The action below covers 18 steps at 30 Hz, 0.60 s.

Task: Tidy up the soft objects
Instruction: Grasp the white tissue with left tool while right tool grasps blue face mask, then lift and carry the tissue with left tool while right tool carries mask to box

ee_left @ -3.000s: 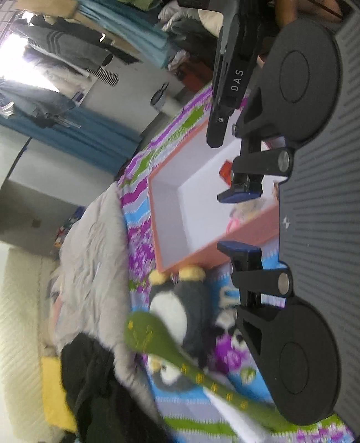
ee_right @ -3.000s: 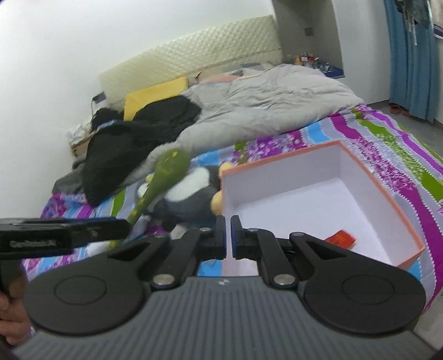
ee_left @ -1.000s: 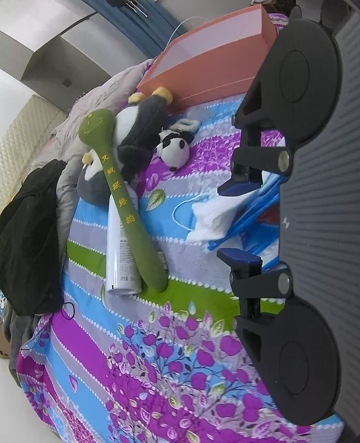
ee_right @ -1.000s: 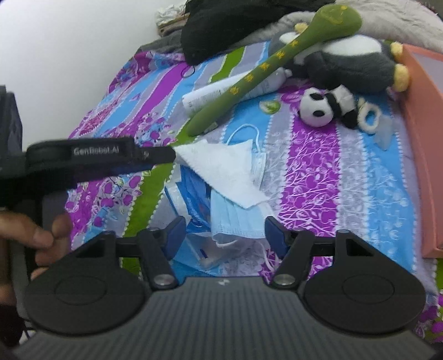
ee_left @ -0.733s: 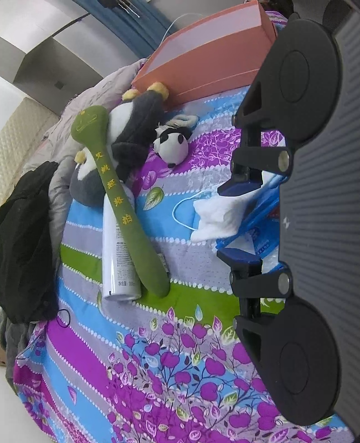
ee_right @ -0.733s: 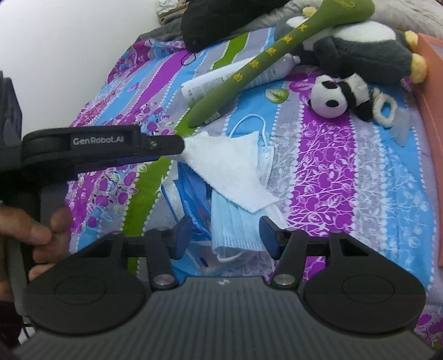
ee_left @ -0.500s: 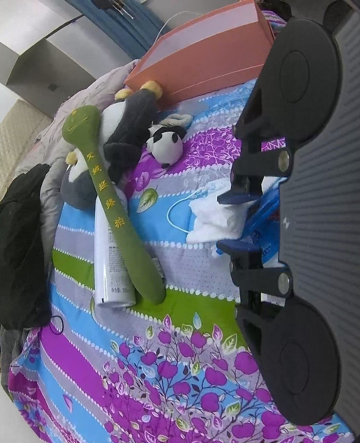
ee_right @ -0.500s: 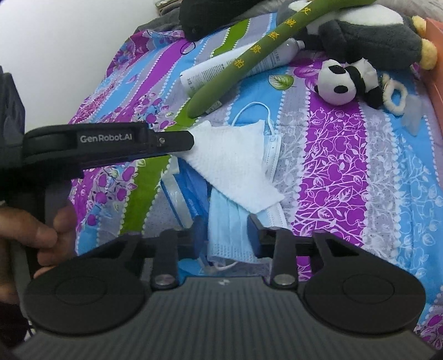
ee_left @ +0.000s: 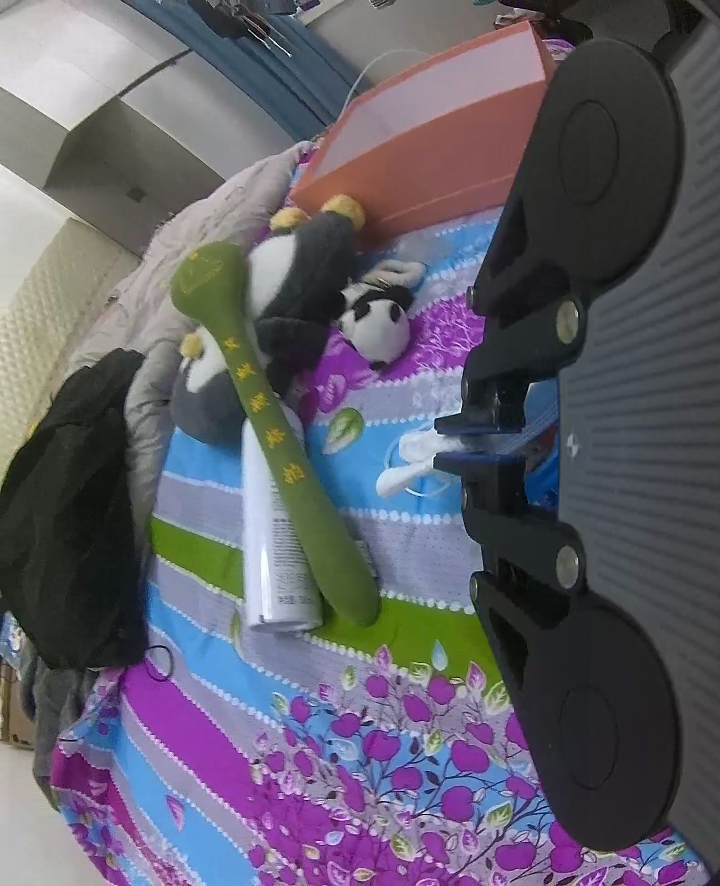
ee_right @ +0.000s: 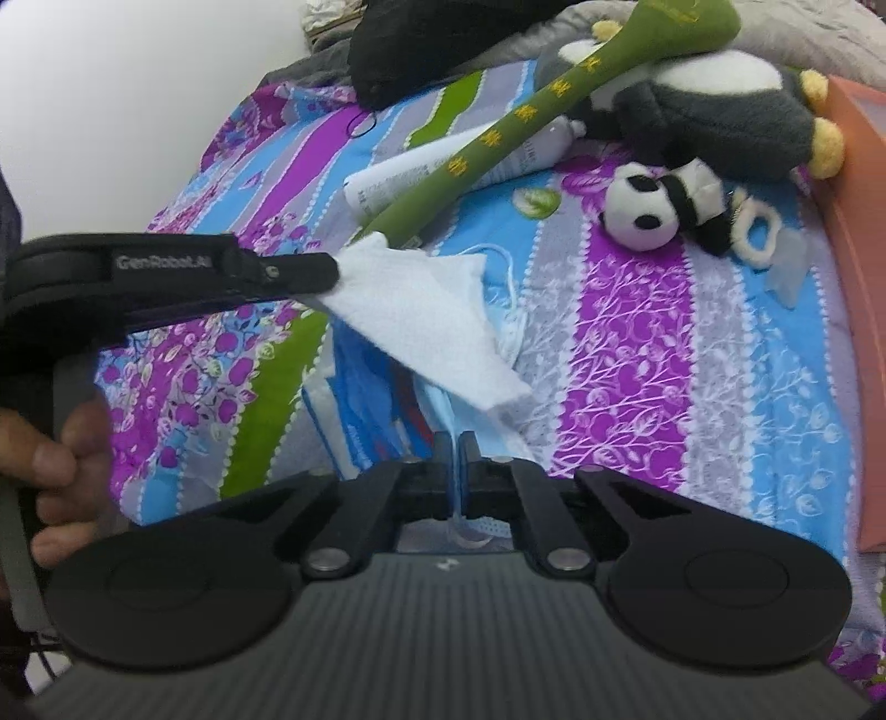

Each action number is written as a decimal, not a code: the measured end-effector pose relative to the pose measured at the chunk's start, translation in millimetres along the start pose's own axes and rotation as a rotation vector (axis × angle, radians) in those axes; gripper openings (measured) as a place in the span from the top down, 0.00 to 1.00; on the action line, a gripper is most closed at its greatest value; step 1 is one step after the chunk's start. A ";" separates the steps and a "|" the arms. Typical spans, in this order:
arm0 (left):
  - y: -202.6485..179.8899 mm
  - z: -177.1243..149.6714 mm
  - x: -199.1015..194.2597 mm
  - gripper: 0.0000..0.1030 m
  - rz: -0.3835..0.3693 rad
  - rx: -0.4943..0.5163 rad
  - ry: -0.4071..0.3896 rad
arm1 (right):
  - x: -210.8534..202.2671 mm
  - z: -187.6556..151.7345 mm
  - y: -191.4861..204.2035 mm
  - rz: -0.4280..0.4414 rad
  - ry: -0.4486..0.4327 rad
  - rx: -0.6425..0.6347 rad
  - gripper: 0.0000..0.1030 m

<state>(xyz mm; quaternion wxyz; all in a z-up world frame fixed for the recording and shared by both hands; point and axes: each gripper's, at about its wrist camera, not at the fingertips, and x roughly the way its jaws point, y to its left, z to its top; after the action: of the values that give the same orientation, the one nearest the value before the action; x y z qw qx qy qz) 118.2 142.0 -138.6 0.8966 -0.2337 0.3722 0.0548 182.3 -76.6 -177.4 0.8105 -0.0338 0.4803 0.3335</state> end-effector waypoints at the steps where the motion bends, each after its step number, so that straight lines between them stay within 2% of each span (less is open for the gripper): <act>1: -1.7 1.0 -2.1 0.93 -0.001 -0.002 -0.007 | -2.7 0.1 -0.8 -0.004 -0.007 0.002 0.95; 11: -17.7 4.2 -25.3 0.93 -0.018 -0.009 -0.069 | -33.1 -7.1 -7.7 -0.061 -0.080 0.020 0.95; 18: -27.9 -5.0 -38.2 0.93 -0.034 0.001 -0.067 | -56.6 -20.2 -21.0 -0.109 -0.127 0.067 0.95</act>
<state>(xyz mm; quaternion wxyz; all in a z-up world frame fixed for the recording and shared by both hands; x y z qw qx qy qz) 95.3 117.9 -104.6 0.9094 -0.2376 0.3381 0.0475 161.1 -129.3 -148.5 0.8569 -0.0114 0.4363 0.2743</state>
